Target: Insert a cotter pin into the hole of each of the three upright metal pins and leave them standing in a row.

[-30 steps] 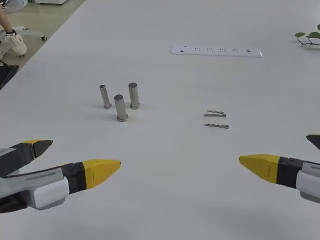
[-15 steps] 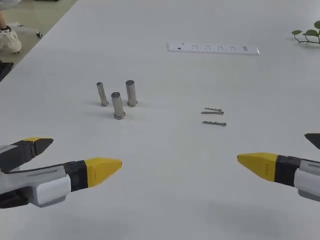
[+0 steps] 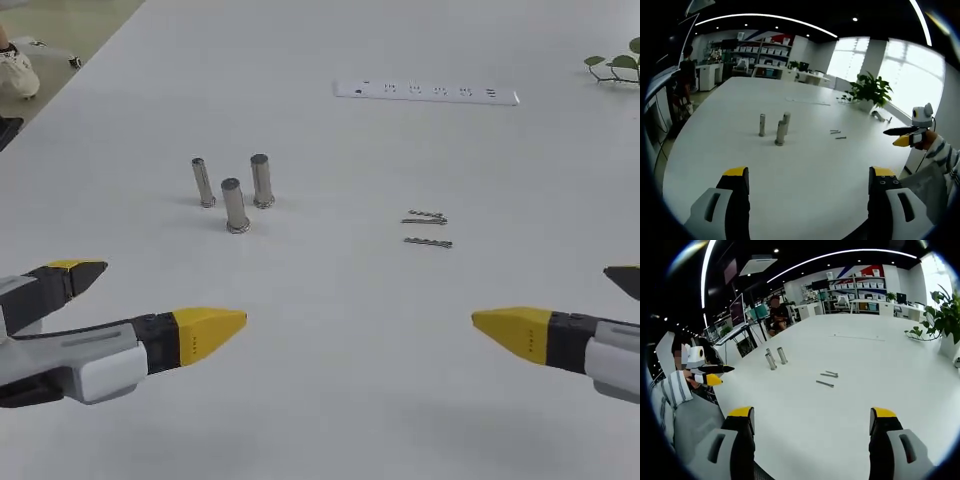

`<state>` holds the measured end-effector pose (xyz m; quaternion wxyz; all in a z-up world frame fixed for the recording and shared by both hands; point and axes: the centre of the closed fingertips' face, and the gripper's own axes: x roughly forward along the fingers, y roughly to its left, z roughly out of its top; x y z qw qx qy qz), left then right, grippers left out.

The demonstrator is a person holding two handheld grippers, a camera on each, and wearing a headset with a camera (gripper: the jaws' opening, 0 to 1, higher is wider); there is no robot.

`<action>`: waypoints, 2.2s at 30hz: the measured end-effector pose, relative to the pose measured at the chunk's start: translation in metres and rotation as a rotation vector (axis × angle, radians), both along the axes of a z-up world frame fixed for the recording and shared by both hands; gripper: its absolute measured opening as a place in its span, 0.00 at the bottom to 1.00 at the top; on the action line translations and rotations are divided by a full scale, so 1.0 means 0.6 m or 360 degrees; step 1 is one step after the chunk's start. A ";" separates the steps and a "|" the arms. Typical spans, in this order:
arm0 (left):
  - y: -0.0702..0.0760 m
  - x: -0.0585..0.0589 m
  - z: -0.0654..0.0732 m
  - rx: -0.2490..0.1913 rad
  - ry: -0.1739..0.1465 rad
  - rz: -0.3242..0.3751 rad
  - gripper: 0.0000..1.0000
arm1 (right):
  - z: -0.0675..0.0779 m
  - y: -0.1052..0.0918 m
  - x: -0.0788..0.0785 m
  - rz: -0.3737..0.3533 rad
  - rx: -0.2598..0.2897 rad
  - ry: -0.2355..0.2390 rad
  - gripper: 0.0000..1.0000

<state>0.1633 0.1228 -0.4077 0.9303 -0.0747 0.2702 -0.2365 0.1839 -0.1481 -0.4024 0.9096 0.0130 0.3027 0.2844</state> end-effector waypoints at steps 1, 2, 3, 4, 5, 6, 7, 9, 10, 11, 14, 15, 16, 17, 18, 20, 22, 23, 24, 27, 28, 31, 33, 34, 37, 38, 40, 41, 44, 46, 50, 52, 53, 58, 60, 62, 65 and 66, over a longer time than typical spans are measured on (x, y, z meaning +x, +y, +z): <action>0.000 0.000 0.000 0.0024 -0.0014 -0.0018 0.99 | 0.000 0.000 0.000 0.0000 -0.0001 -0.0001 0.94; -0.001 -0.001 0.000 0.0047 -0.0029 -0.0036 0.99 | 0.001 0.000 0.000 0.0000 -0.0001 -0.0002 0.94; -0.002 -0.001 0.001 0.0059 -0.0040 -0.0050 0.99 | 0.001 0.001 0.000 0.0001 0.0000 -0.0002 0.94; -0.003 -0.001 0.001 0.0059 -0.0045 -0.0057 0.98 | 0.001 0.001 0.000 0.0002 0.0000 -0.0002 0.94; -0.005 -0.001 0.003 0.0059 -0.0053 -0.0066 0.97 | 0.001 0.001 0.000 0.0003 0.0000 -0.0001 0.94; -0.004 0.000 0.004 0.0065 -0.0064 -0.0067 0.97 | 0.001 0.001 -0.001 0.0003 -0.0001 0.0001 0.94; -0.005 0.001 0.005 0.0066 -0.0070 -0.0073 0.97 | 0.001 0.001 -0.001 0.0002 -0.0003 0.0002 0.94; -0.006 0.002 0.006 0.0066 -0.0073 -0.0073 0.97 | 0.000 0.000 -0.001 0.0002 -0.0007 0.0004 0.94; -0.006 0.002 0.006 0.0071 -0.0073 -0.0080 0.97 | 0.000 0.000 -0.001 0.0003 -0.0009 0.0006 0.94; -0.007 0.002 0.005 0.0078 -0.0073 -0.0089 0.97 | -0.001 0.000 -0.001 0.0002 -0.0010 0.0007 0.94; -0.014 -0.003 0.004 0.0029 -0.0038 -0.0127 0.89 | -0.002 -0.001 -0.002 0.0001 -0.0008 0.0011 0.93; -0.015 -0.003 0.004 0.0017 -0.0031 -0.0129 0.87 | -0.003 -0.001 -0.002 0.0002 -0.0007 0.0016 0.93; -0.016 -0.003 0.004 0.0014 -0.0032 -0.0130 0.87 | -0.003 0.000 -0.003 0.0007 -0.0005 0.0019 0.93; -0.017 -0.003 0.005 0.0018 -0.0036 -0.0133 0.87 | -0.003 0.001 -0.003 0.0009 -0.0004 0.0017 0.93; -0.017 -0.002 0.005 0.0030 -0.0042 -0.0135 0.88 | -0.002 0.001 -0.003 0.0009 -0.0006 0.0015 0.93; -0.016 0.001 0.005 0.0020 -0.0045 -0.0114 0.90 | -0.002 0.002 -0.003 0.0012 -0.0010 0.0014 0.93; -0.021 0.001 0.006 -0.0018 -0.0034 -0.0126 0.90 | 0.000 0.002 -0.002 0.0016 -0.0009 0.0011 0.93; -0.022 0.001 0.005 -0.0023 -0.0027 -0.0129 0.89 | 0.001 0.003 -0.001 0.0018 0.0000 0.0013 0.93; -0.024 0.000 0.004 -0.0019 -0.0019 -0.0142 0.89 | 0.002 0.003 -0.001 0.0019 0.0004 0.0013 0.93; -0.031 -0.001 0.000 0.0004 0.0002 -0.0178 0.89 | 0.006 0.002 0.001 0.0022 0.0005 0.0005 0.93; -0.032 -0.001 0.000 0.0010 0.0002 -0.0183 0.89 | 0.006 0.002 0.002 0.0022 0.0003 0.0004 0.93; -0.034 0.003 0.000 0.0014 0.0001 -0.0186 0.88 | 0.007 0.000 0.003 0.0018 -0.0002 0.0003 0.93; -0.035 0.007 0.002 0.0014 -0.0005 -0.0190 0.88 | 0.007 0.000 0.003 0.0016 0.0001 0.0003 0.93; -0.036 0.010 0.002 0.0014 -0.0008 -0.0191 0.88 | 0.007 -0.001 0.003 0.0015 0.0002 0.0003 0.93; -0.037 0.019 0.002 0.0015 0.0000 -0.0200 0.87 | 0.004 0.002 0.001 0.0025 0.0009 0.0018 0.92; -0.038 0.021 0.002 0.0019 -0.0001 -0.0205 0.86 | 0.003 0.002 0.002 0.0026 0.0008 0.0019 0.92; -0.039 0.028 0.004 0.0026 -0.0011 -0.0209 0.85 | 0.001 0.003 0.001 0.0030 0.0002 0.0024 0.92; -0.039 0.031 0.004 0.0026 -0.0012 -0.0210 0.85 | 0.000 0.003 0.001 0.0032 0.0000 0.0029 0.92; -0.041 0.040 0.004 0.0042 -0.0017 -0.0222 0.84 | -0.001 0.004 0.002 0.0038 -0.0005 0.0033 0.92; -0.043 0.045 0.003 0.0053 -0.0020 -0.0228 0.84 | -0.001 0.004 0.003 0.0042 -0.0010 0.0034 0.92; -0.043 0.058 0.002 0.0076 -0.0035 -0.0237 0.82 | 0.001 0.005 0.005 0.0050 -0.0009 0.0030 0.92; -0.041 0.066 0.002 0.0096 -0.0054 -0.0235 0.81 | -0.001 0.005 0.004 0.0069 -0.0041 0.0027 0.92; -0.040 0.069 0.001 0.0100 -0.0058 -0.0232 0.80 | -0.001 0.005 0.003 0.0076 -0.0051 0.0030 0.92; -0.033 0.092 -0.001 0.0110 -0.0070 -0.0223 0.76 | -0.004 0.006 0.001 0.0090 -0.0060 0.0038 0.92; -0.032 0.101 -0.002 0.0121 -0.0067 -0.0230 0.75 | -0.003 0.007 0.001 0.0088 -0.0048 0.0038 0.92; -0.031 0.109 -0.002 0.0155 -0.0077 -0.0243 0.76 | -0.002 0.009 0.002 0.0087 -0.0042 0.0039 0.92; -0.032 0.122 -0.004 0.0183 -0.0079 -0.0251 0.75 | -0.001 0.011 0.004 0.0088 -0.0041 0.0039 0.92; -0.033 0.124 -0.005 0.0185 -0.0080 -0.0253 0.75 | -0.001 0.011 0.004 0.0089 -0.0042 0.0039 0.92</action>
